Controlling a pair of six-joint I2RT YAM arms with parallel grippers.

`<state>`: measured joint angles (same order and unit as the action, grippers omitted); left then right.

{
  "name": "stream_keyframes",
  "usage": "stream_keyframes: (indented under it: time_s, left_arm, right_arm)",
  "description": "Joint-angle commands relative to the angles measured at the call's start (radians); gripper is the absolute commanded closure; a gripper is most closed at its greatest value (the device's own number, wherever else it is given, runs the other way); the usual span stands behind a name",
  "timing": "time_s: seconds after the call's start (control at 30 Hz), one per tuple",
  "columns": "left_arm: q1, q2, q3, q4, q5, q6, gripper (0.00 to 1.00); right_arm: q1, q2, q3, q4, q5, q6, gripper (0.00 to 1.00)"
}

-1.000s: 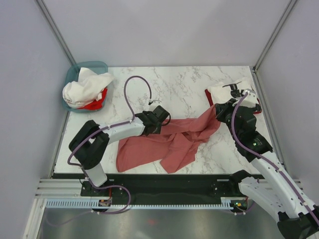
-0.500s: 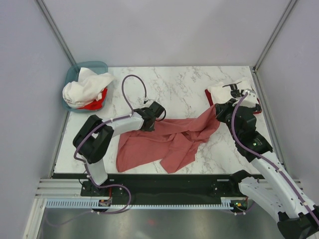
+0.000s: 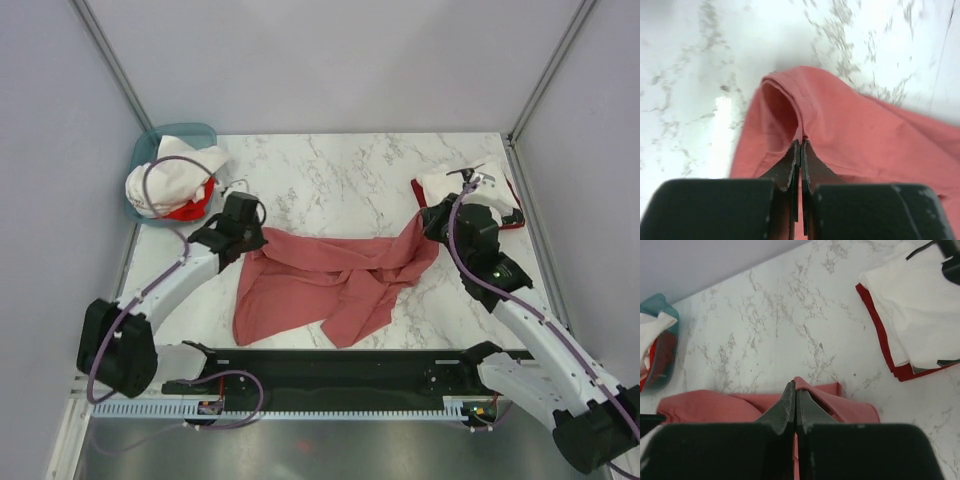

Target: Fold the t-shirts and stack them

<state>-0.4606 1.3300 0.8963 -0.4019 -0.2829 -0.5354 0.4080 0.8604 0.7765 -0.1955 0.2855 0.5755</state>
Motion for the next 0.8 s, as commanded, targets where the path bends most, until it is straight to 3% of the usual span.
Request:
stream_keyframes:
  time_s: [0.0,0.07,0.13,0.17,0.2,0.27,0.47,0.6,0.77]
  left_arm:
    - [0.132,-0.164,-0.083,0.115,0.149,-0.116,0.98]
    - [0.174,-0.215,-0.074,0.104,0.165,-0.185,0.98]
    - [0.238,-0.268,0.002,0.036,0.175,-0.233,0.98]
    - [0.261,-0.278,0.047,0.0,0.2,-0.241,0.98]
    - [0.295,-0.285,0.158,-0.039,0.209,-0.244,0.98]
    - [0.31,-0.305,0.287,-0.171,0.218,-0.233,0.98]
    - [0.312,-0.411,0.806,-0.42,0.214,-0.186,0.98]
    - [0.312,-0.547,0.917,-0.456,0.264,-0.176,0.98]
    - [0.306,-0.672,0.984,-0.506,0.199,-0.158,0.98]
  right_arm:
    - [-0.009,0.127,0.044,0.062,-0.086,0.012,1.0]
    - [-0.049,0.225,0.093,0.061,-0.152,0.017,1.0]
    - [-0.104,0.285,0.203,0.057,-0.375,0.015,1.0]
    - [-0.191,0.328,0.255,0.03,-0.491,0.012,1.0]
    - [-0.234,0.331,0.359,0.007,-0.625,0.033,1.0]
    - [-0.312,0.277,0.487,-0.018,-0.707,0.058,1.0]
    - [-0.316,0.143,0.945,-0.289,-0.724,0.0,1.0]
    - [-0.316,0.049,1.138,-0.355,-0.709,-0.02,1.0]
    - [-0.314,-0.076,1.303,-0.397,-0.602,-0.068,1.0]
